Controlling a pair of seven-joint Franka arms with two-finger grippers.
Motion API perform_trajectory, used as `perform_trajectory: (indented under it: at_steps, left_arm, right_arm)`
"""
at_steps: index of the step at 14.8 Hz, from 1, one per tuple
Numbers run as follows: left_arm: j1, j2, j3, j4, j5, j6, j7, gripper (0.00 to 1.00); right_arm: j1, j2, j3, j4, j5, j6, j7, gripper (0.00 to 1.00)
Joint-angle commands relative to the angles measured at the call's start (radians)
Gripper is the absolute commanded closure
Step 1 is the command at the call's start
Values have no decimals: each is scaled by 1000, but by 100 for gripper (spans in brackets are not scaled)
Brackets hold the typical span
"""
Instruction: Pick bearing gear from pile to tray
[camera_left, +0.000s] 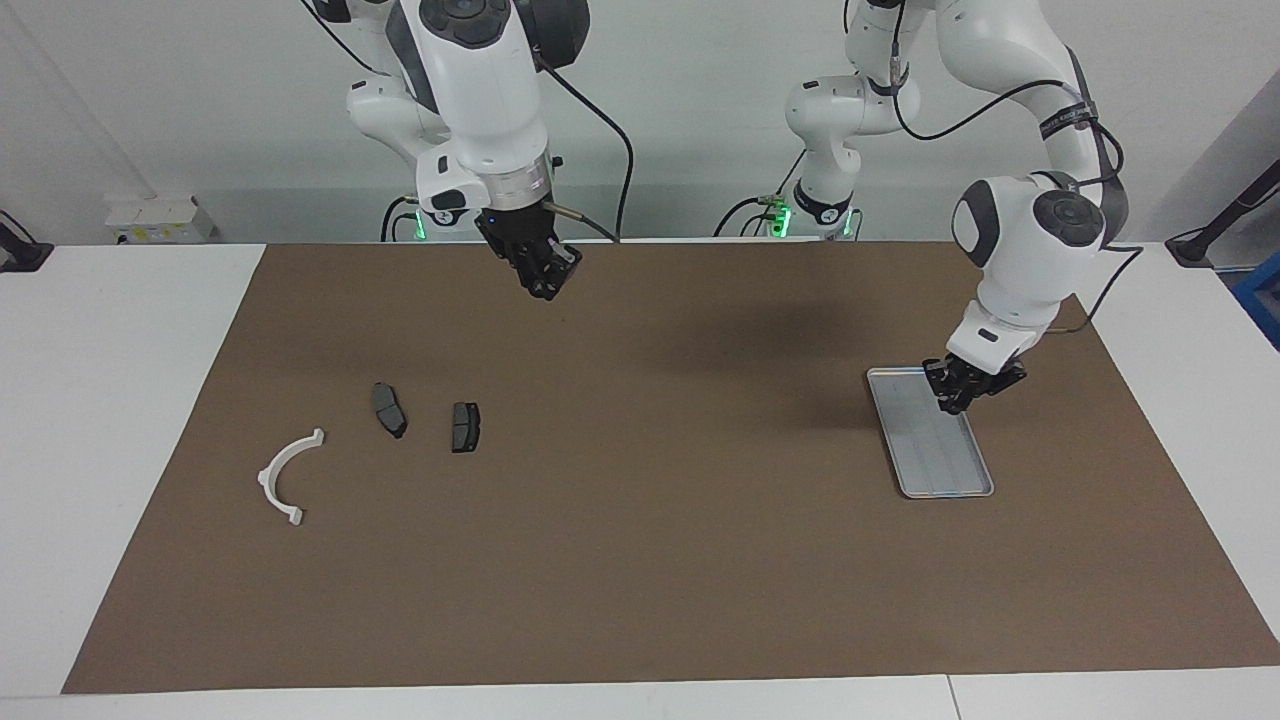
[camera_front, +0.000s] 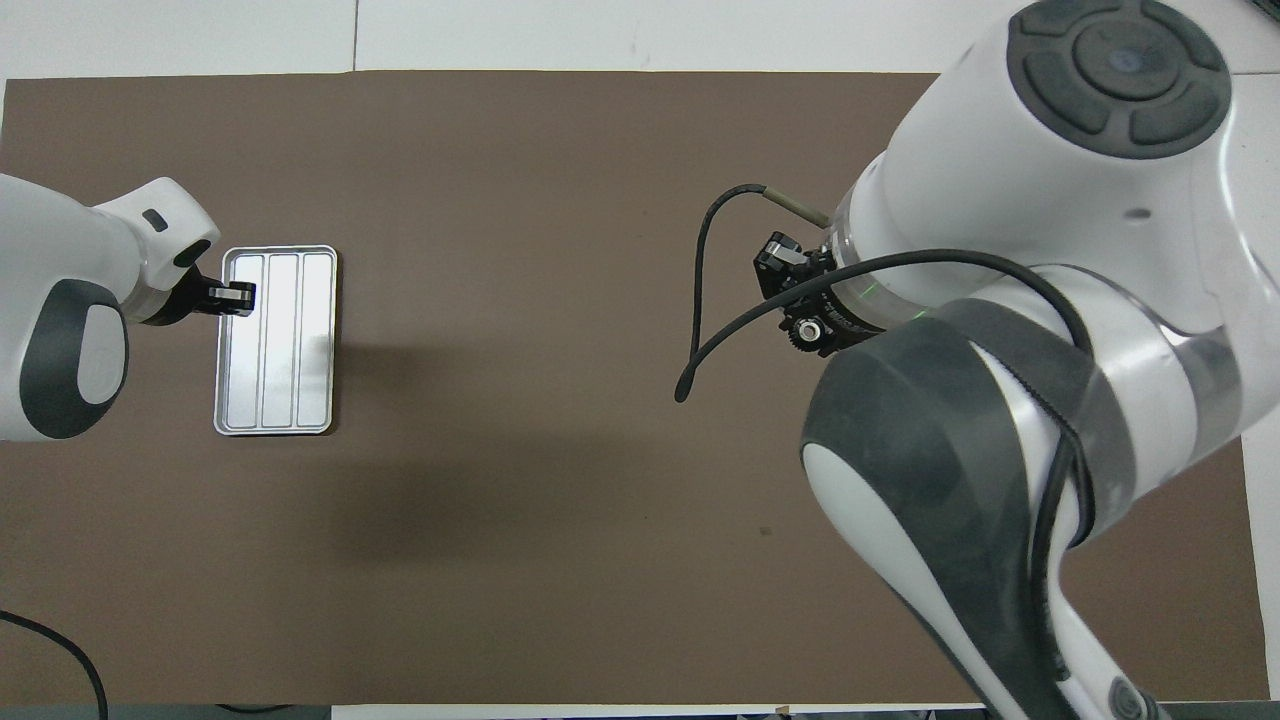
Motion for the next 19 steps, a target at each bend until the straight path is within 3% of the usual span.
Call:
perform_trajectory:
  at_steps: [1, 6, 12, 14, 17, 19]
  left_arm:
    - [16, -7, -15, -91, 4, 52, 24, 100]
    - [33, -40, -15, -228, 4, 118, 25, 100]
    - [17, -39, -15, -290, -26, 169, 18, 100]
    - [14, -31, -18, -296, -29, 191, 13, 100]
    - [2, -27, -18, -305, -29, 204, 13, 100]
    - [1, -27, -20, -307, -40, 204, 16, 100]
  right_arm:
    - [59, -17, 0, -75, 21, 89, 88, 100]
    - [167, 54, 0, -190, 13, 305, 223, 100]
    - [202, 140, -1, -340, 4, 582, 263, 100]
    - [223, 192, -3, -351, -10, 625, 277, 100]
    - [262, 284, -3, -348, -139, 700, 369, 100]
    - [265, 307, -3, -350, -160, 715, 378, 100]
